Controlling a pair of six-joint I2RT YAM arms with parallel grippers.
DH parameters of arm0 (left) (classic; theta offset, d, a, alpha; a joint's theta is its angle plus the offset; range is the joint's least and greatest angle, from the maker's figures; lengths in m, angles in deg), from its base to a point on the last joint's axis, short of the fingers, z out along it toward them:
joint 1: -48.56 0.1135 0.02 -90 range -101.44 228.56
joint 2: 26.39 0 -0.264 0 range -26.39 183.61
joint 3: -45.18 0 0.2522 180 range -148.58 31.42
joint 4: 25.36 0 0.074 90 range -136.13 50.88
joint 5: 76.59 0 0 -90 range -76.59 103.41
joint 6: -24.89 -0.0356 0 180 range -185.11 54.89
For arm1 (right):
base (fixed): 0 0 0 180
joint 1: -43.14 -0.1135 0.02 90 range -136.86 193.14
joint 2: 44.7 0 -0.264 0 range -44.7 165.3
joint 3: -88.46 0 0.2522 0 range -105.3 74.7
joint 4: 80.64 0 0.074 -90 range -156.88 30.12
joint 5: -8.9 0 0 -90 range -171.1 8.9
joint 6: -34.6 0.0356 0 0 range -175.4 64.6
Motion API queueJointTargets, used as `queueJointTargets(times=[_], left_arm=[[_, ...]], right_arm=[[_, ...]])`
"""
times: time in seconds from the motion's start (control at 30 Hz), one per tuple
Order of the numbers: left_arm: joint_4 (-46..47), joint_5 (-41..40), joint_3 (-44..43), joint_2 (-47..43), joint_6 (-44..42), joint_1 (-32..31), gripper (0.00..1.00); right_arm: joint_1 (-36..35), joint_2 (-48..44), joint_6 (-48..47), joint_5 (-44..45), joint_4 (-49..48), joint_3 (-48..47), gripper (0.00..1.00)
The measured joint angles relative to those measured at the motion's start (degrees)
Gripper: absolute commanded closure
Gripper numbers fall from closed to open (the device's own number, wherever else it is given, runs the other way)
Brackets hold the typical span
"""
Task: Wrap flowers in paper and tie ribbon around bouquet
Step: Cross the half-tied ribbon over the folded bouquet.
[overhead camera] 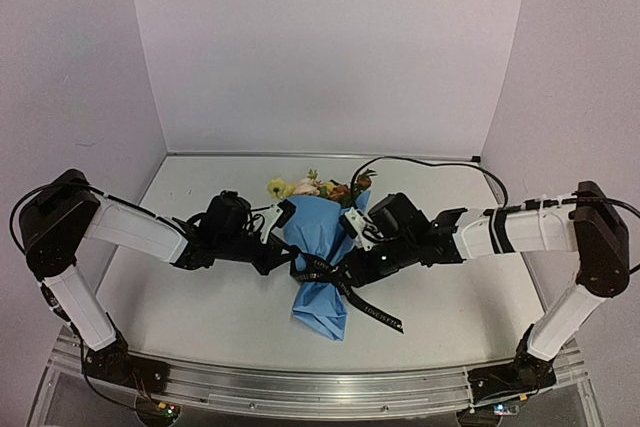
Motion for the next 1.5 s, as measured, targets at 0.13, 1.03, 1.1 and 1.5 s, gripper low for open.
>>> queueJointTargets(times=[0.13,1.03,1.1,1.5], left_arm=[[-0.4,0.0,0.0,0.0,0.8,0.0,1.00],[-1.9,-0.5,0.0,-1.2,3.6,0.0,1.00],[-1.9,-0.5,0.0,-1.6,3.7,0.0,1.00],[-2.0,-0.4,0.0,-1.8,3.7,0.0,1.00]], right_arm=[[0.0,0.4,-0.8,-0.4,1.6,-1.9,0.51],[0.0,6.6,-1.0,-0.4,15.4,-15.9,0.47],[0.0,4.8,-0.9,0.1,16.2,-14.7,0.45],[0.0,-3.1,-0.3,4.7,17.7,-6.9,0.38]])
